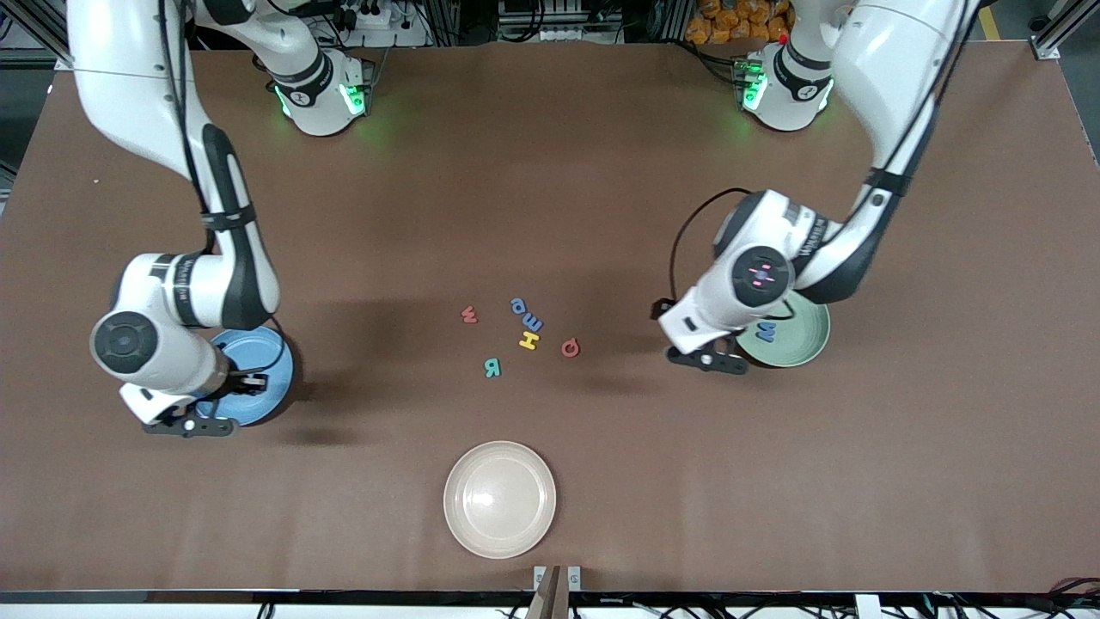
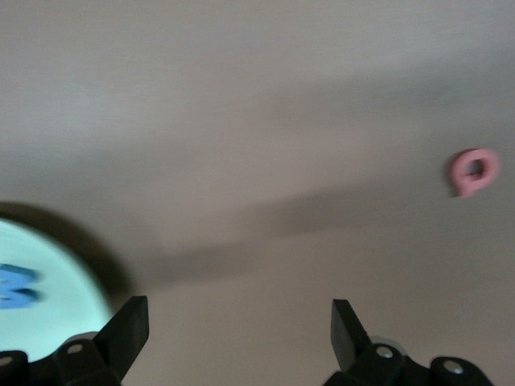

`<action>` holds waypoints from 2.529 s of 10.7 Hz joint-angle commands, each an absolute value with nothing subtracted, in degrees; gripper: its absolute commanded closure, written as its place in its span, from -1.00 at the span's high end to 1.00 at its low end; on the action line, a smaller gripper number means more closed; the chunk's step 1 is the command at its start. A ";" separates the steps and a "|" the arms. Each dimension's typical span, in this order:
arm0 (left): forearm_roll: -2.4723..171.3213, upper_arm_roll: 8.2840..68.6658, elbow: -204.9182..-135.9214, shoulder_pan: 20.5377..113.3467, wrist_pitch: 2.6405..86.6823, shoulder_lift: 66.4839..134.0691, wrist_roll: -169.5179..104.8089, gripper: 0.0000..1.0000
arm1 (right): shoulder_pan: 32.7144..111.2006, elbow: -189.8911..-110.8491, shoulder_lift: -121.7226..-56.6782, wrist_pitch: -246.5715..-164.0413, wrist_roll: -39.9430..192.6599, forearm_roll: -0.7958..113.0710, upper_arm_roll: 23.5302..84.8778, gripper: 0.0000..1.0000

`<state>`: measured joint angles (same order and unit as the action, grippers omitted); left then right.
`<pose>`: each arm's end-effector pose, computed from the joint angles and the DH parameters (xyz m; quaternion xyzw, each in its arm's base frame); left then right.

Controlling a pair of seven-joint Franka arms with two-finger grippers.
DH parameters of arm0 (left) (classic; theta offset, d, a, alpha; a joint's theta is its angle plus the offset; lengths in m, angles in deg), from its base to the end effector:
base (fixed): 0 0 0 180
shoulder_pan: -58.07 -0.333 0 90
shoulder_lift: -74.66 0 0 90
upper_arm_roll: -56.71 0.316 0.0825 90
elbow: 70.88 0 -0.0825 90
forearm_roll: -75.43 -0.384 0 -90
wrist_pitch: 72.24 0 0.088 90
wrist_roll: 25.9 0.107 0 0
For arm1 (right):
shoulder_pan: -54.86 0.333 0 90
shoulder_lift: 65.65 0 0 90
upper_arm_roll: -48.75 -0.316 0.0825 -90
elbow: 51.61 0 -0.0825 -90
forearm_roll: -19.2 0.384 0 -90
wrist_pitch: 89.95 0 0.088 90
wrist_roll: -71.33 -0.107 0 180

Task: Sort upper and lower case letters into plates
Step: 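Drop the M on the green plate while the right gripper drops u on blue plate, then lower the left gripper onto the pink Q letter and close it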

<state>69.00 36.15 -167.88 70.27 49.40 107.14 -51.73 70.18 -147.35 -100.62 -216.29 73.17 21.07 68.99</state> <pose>0.5726 -0.3340 0.2765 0.9950 -0.0710 -0.0672 0.0195 0.6750 -0.0303 0.2645 0.9959 -0.0092 -0.0247 0.0861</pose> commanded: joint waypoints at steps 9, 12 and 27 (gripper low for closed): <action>68.76 48.80 -150.70 92.07 54.14 122.20 -78.03 1.00 | 66.37 -148.03 -99.75 -211.69 78.36 21.05 68.53 1.00; 58.47 49.86 -150.60 94.19 62.28 124.30 -63.39 1.00 | 67.59 -147.85 -98.18 -208.54 76.96 21.84 68.36 1.00; 59.70 49.68 -152.18 94.63 69.71 127.57 -55.08 -0.01 | 78.85 -147.94 -92.45 -201.74 56.48 22.98 68.00 1.00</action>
